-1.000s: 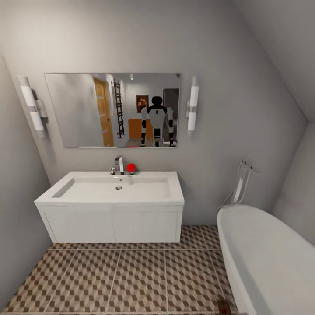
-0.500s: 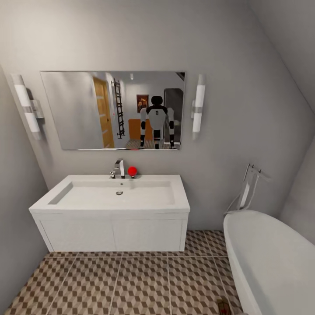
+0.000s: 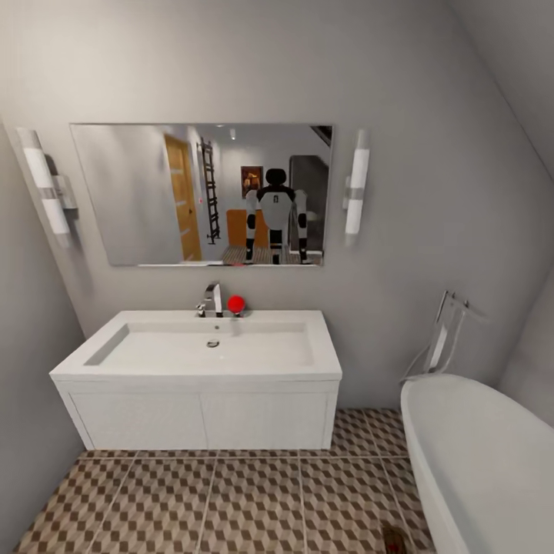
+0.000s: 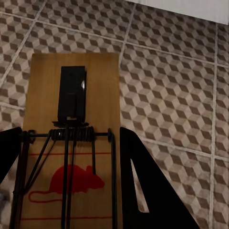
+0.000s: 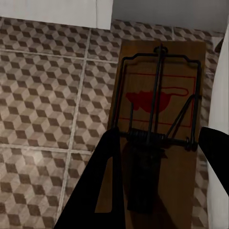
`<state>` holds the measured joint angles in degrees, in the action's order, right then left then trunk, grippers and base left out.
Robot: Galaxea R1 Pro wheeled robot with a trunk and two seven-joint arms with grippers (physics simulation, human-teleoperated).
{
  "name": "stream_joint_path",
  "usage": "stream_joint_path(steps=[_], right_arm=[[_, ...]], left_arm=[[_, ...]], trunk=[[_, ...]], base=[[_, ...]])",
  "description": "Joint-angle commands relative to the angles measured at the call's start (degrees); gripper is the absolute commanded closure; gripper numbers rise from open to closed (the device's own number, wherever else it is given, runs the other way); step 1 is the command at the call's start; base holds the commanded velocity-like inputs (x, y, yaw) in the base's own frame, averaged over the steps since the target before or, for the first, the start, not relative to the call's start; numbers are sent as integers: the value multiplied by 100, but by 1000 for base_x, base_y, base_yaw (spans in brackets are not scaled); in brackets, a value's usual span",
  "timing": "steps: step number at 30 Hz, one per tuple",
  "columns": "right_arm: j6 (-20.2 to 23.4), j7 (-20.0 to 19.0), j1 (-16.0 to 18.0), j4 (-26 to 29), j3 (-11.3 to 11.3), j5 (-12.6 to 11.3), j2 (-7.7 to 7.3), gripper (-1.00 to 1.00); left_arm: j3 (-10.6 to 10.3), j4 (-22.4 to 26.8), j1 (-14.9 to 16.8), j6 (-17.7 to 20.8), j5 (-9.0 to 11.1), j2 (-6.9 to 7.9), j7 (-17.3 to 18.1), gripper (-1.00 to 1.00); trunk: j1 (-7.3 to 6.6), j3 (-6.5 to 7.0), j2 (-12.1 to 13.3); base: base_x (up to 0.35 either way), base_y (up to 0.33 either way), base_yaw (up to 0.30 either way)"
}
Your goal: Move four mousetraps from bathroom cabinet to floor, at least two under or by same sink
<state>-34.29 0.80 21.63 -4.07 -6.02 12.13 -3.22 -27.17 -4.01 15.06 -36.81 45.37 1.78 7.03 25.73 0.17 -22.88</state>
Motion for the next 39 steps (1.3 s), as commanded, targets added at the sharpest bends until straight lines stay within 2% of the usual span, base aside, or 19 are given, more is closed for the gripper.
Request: stream_joint_path(steps=[1,12,23,39], right_arm=[[-34,8,8,-24,-49,53,-3,100],[-35,8,8,-24,-49,53,-3,100],[-34,8,8,-24,-49,53,-3,100],[-34,-8,8,-24,-49,53,-3,100]], left_arm=[[-28,-21,6,-20,42,-4,35,100],[-31,-21,6,-19,42,-8,35,100],[-33,-21,6,-19,42,-7,34,100],[-34,-21,6,-33,42,-11,28,100]], trunk=[[5,-2,-4],[5,-2,-4],[5,-2,-4],[5,-2,-4]], base=[[276,161,0],[302,130,0],[311,20,0],[43,0,0]])
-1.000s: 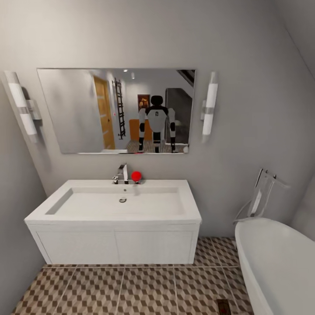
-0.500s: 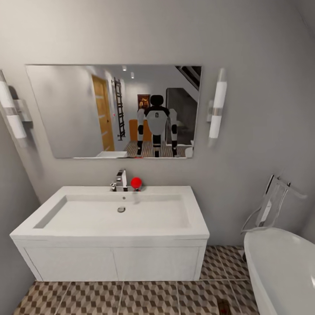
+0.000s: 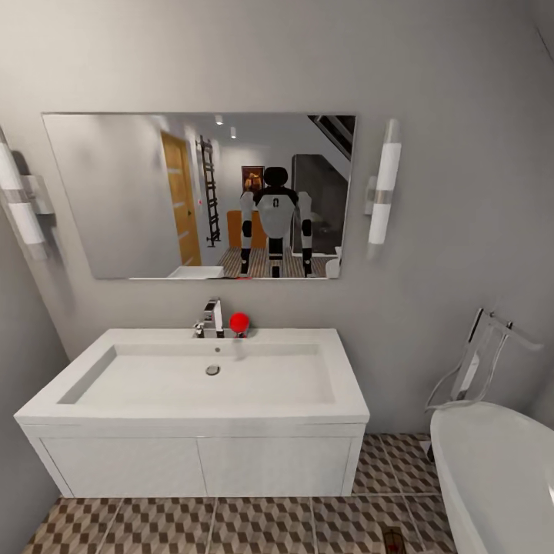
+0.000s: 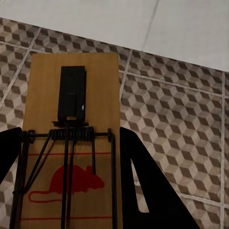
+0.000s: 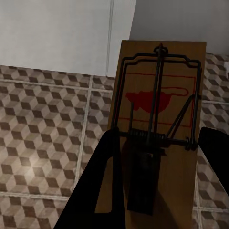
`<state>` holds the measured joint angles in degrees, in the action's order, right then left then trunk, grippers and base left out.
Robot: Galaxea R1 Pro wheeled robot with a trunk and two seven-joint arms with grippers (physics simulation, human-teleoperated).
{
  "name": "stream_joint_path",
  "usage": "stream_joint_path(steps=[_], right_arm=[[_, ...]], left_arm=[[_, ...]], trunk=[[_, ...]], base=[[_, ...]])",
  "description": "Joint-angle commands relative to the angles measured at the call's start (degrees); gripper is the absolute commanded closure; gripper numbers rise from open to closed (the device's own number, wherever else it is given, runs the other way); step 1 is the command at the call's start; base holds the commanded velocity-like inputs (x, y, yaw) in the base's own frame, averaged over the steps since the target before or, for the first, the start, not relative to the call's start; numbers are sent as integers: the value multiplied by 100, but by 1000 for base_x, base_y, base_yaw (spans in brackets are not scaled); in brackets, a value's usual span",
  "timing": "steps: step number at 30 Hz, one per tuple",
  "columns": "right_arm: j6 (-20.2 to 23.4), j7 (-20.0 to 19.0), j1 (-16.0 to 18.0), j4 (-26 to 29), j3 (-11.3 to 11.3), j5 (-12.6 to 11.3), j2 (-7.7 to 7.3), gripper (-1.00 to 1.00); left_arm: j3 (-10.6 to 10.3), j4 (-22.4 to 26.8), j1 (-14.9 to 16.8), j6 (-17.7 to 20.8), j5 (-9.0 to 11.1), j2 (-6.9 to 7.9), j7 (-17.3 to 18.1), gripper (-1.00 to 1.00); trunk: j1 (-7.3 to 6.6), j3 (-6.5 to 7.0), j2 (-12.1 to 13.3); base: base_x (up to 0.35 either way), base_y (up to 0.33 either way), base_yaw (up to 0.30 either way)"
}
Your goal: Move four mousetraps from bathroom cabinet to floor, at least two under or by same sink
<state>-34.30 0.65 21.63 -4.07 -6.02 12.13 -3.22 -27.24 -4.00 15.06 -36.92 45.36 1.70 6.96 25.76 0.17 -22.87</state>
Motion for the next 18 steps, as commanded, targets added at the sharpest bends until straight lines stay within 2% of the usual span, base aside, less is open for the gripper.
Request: stream_joint_path(steps=[1,5,7,9,11,14,18], right_arm=[[-31,14,8,-23,-47,51,-3,100],[123,53,8,-23,-48,46,-3,100],[529,150,8,-19,-52,58,0,100],[1326,355,8,41,-55,103,3,100],[1722,442,8,176,-51,125,4,100],[1993,503,8,340,-45,171,5,100],[2103,525,8,408,-52,200,6,100]], left_arm=[[-27,-22,6,-31,43,-3,34,100],[-27,-22,6,-53,43,-3,37,100],[-27,-22,6,-57,43,-3,32,100],[-27,-22,6,-59,43,-3,27,100],[-27,-22,6,-60,43,-3,26,100],[-27,-22,6,-59,43,-3,25,100],[-24,-22,6,-54,45,5,24,100]], trunk=[[2,-2,-5],[2,-2,-5],[2,-2,-5],[2,-2,-5],[2,-2,-5],[2,-2,-5],[2,-2,-5]], base=[[0,0,0],[0,0,0],[0,0,0],[0,0,0],[0,0,0],[0,0,0],[0,0,0]])
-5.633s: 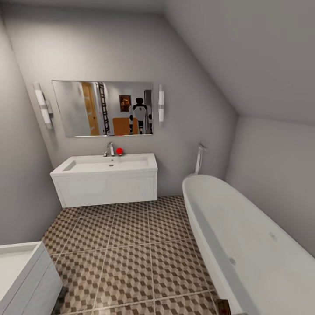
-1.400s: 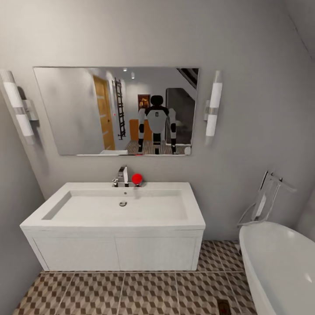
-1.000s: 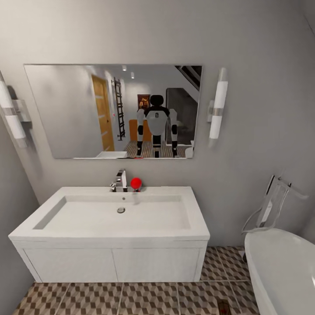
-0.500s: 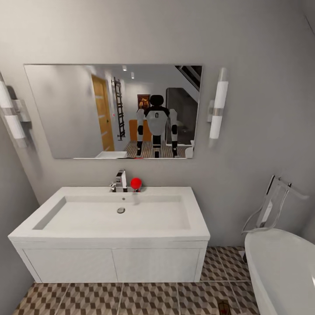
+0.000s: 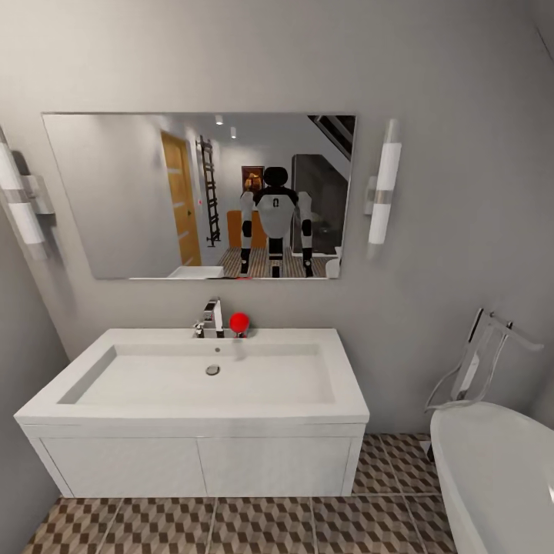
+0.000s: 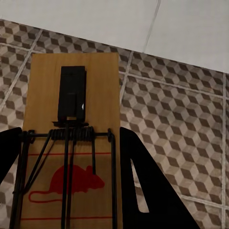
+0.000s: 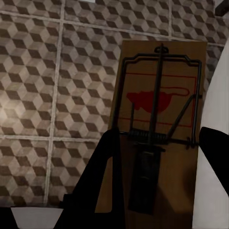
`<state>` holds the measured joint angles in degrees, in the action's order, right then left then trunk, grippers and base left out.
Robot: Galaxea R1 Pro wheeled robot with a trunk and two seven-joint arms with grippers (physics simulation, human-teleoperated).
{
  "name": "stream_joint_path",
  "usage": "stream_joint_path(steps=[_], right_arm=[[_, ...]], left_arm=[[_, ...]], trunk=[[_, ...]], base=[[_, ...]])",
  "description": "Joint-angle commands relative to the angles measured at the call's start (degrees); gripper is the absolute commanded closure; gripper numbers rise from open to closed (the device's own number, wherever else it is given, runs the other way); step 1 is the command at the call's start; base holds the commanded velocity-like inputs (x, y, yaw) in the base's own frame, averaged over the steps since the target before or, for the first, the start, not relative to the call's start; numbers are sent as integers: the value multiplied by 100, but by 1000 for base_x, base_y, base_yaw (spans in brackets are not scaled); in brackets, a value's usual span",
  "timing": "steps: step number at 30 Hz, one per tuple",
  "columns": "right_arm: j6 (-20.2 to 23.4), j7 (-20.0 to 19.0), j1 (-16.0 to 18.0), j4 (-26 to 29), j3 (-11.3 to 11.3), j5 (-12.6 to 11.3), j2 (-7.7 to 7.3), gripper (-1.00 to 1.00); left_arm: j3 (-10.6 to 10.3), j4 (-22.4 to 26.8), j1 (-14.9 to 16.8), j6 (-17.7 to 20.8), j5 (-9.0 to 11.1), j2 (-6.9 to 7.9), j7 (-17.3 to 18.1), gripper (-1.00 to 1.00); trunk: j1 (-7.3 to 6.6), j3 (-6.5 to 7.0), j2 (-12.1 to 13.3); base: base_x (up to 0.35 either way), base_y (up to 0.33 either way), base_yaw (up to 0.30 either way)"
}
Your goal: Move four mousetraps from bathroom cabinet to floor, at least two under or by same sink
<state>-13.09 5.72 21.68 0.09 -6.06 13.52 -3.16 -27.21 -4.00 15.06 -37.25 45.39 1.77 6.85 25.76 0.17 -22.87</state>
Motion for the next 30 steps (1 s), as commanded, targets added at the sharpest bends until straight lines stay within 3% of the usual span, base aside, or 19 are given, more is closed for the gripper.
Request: stream_joint_path(steps=[1,11,20,25,30], right_arm=[[0,24,3,4,-50,64,2,100],[85,95,43,148,-47,71,92,100],[570,70,57,565,-5,142,204,100],[351,26,56,547,236,315,275,100],[107,18,48,535,282,309,269,100]], left_arm=[[-25,-22,6,-21,44,9,41,100],[-5,-14,6,-26,57,82,69,100],[-37,-13,6,37,50,109,64,100],[-42,-13,6,54,49,100,63,100],[-47,-13,6,63,47,86,66,100]], trunk=[[2,-2,-4],[2,-2,-4],[2,-2,-4],[2,-2,-4],[2,-2,-4]], base=[[0,0,0],[0,0,0],[38,0,0],[237,0,0],[175,0,0]])
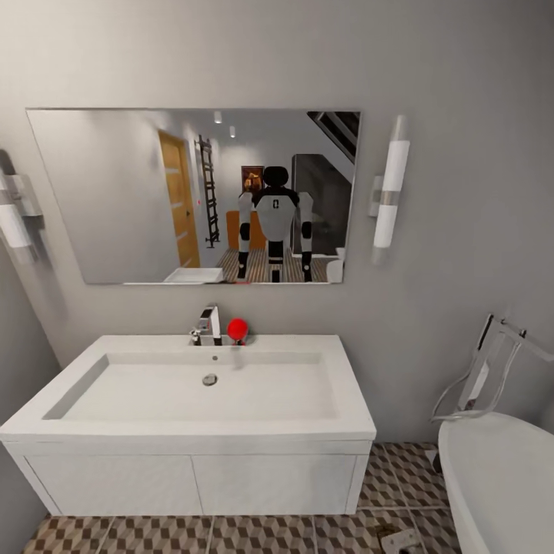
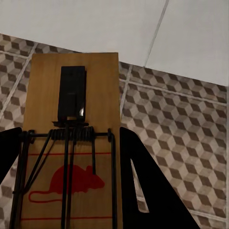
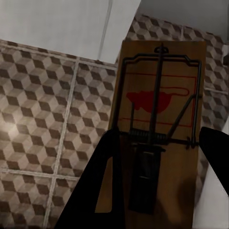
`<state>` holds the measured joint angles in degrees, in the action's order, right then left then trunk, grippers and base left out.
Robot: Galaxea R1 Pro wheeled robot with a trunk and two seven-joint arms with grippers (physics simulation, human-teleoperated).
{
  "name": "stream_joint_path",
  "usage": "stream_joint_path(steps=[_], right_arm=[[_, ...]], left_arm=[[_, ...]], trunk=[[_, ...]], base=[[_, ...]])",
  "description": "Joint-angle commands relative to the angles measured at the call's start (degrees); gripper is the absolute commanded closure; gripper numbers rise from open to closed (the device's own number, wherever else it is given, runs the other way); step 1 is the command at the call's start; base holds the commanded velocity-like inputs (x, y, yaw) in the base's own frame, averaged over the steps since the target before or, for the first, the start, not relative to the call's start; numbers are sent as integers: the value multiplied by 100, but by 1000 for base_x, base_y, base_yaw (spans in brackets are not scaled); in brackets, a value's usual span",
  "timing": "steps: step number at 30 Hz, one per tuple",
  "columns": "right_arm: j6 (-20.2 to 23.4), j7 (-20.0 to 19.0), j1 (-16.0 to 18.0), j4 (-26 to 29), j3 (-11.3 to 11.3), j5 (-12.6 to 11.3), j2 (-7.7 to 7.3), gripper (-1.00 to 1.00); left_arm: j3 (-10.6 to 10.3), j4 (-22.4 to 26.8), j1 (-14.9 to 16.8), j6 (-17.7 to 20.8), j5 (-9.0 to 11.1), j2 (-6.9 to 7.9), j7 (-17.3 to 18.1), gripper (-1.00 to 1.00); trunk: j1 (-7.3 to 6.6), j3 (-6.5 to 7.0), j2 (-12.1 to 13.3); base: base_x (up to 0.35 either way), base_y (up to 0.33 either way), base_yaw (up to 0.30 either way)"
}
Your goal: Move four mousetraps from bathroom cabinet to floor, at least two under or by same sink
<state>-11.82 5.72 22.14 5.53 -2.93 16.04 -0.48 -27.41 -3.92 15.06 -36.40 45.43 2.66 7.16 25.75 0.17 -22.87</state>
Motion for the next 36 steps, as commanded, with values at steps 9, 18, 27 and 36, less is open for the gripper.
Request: stream_joint_path(steps=[9,18,27,36], right_arm=[[-87,23,-15,-188,-23,59,-4,100],[-170,39,-16,-209,-23,66,-4,100],[-232,52,-16,-217,-23,68,-4,100],[-240,46,-16,-219,-23,74,-6,100]], left_arm=[[-21,-21,6,-16,37,-53,32,100],[-25,-21,6,-16,30,-70,31,100],[-35,-21,6,-16,28,-72,31,100],[-77,89,6,60,19,-108,60,100]], trunk=[[3,-2,-4],[3,-2,-4],[3,-2,-4],[3,-2,-4]], base=[[16,0,0],[0,0,0],[0,0,0],[0,0,0]])
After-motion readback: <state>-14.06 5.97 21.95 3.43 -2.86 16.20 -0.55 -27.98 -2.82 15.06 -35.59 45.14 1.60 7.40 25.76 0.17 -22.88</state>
